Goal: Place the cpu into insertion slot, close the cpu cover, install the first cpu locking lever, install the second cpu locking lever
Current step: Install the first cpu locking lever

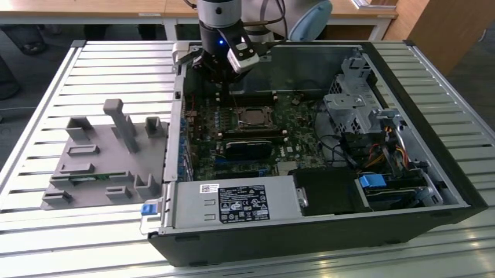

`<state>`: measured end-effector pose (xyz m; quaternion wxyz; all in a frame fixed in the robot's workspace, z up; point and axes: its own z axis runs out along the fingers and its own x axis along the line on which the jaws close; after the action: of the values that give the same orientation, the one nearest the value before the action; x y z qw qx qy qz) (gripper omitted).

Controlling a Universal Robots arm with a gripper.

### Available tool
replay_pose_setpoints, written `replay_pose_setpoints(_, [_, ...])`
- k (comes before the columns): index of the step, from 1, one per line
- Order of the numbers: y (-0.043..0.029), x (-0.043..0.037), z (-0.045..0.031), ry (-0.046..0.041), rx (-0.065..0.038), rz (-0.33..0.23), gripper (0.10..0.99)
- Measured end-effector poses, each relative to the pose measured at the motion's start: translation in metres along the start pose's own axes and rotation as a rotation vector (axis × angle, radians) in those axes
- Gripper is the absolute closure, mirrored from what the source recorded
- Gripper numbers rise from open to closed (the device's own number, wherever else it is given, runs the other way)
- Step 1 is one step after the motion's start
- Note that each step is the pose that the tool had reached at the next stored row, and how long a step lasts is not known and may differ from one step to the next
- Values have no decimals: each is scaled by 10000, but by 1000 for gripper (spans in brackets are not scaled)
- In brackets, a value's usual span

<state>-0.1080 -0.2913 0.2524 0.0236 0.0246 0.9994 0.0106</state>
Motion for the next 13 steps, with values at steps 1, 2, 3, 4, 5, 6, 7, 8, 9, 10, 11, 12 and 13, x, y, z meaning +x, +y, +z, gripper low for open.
replay_pose_setpoints(1, [2, 0, 0, 1, 1, 1, 980])
replay_pose_setpoints(2, [4, -1, 1, 3, 2, 1, 980])
replay_pose_setpoints(3, [8, -2, 2, 2, 1, 2, 980])
replay_pose_setpoints(4, [11, -2, 2, 2, 1, 3, 980])
replay_pose_setpoints(5, [16, -2, 3, 2, 1, 2, 980])
replay_pose_setpoints(6, [22, -2, 4, 2, 1, 1, 980])
replay_pose_setpoints(7, [27, -2, 5, 2, 1, 1, 980])
replay_pose_setpoints(8, [31, -3, 5, 2, 1, 2, 980])
replay_pose_setpoints(9, [33, -5, 6, 2, 1, 0, 980])
replay_pose_setpoints(10, [34, -10, 7, 2, -1, -1, 980])
replay_pose_setpoints(11, [35, -18, 8, 2, -1, 0, 980])
replay_pose_setpoints(12, [35, -28, 9, 2, -1, 1, 980])
replay_pose_setpoints(13, [36, -41, 9, 2, 0, 0, 980])
